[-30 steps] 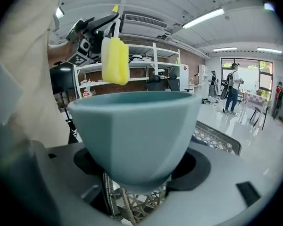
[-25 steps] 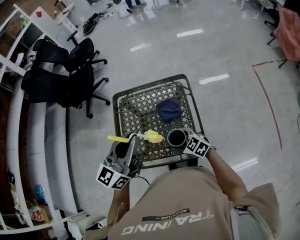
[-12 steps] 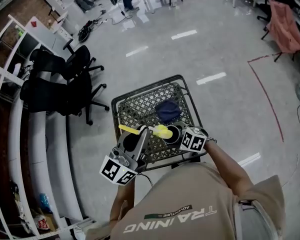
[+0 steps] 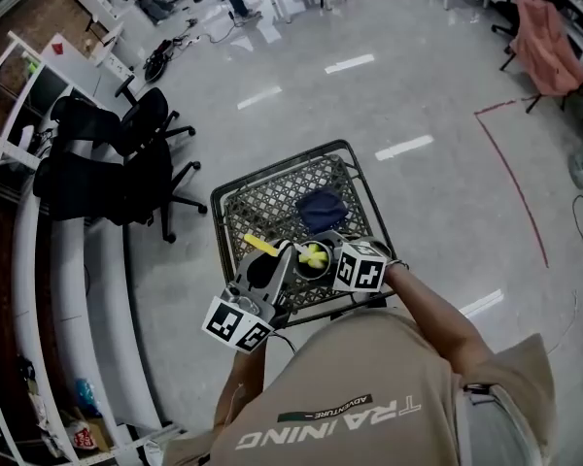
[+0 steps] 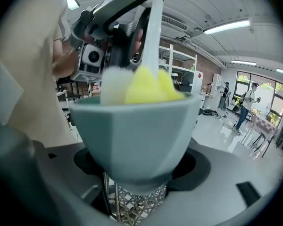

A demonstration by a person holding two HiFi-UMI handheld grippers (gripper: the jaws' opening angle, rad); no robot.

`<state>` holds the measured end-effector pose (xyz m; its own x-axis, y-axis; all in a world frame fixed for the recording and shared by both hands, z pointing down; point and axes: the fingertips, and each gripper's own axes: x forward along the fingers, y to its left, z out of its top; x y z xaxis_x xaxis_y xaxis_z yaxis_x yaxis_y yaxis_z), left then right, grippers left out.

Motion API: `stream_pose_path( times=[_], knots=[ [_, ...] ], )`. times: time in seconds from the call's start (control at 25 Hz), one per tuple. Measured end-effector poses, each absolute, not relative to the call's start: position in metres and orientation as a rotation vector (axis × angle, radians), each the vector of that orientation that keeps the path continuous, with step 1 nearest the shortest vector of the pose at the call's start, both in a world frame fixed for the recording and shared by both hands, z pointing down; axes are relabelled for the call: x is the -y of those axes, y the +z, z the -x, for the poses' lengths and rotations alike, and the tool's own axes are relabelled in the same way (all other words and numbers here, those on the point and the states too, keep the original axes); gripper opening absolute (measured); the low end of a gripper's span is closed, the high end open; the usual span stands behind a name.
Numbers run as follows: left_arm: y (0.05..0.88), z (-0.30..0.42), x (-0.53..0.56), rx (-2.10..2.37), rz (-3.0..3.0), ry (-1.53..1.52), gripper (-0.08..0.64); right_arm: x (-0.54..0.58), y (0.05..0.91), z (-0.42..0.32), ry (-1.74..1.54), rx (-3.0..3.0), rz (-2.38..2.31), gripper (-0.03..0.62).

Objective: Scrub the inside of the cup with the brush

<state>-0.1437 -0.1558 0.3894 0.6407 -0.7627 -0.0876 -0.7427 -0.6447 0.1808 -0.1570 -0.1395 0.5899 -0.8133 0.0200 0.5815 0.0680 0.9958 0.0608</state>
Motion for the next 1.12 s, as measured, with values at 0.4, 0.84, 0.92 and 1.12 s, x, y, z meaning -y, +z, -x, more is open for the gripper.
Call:
stream_pose_path(
  times=[0.4,0.84,0.92,1.12],
  knots=[
    [0.397,0.154,0.150,1.316,-2.720,-0.245,0.043,0.121,0.572,0.168,-0.120,2.545,0.104,0.380],
    [0.396,0.159,0.144,1.302,-2.688,-0.254,0.043,0.107,0.595,0.158,-0.055,2.509,0.130,0.380],
    [0.389,0.158,0.144,1.291,-2.695,-0.261,0.044,0.105,0.599,0.155,-0.032,2.500,0.135,0.380],
    [0.375,0.156,0.142,1.254,-2.707,-0.284,0.043,0.099,0.613,0.149,-0.005,2.470,0.149,0.380]
  ],
)
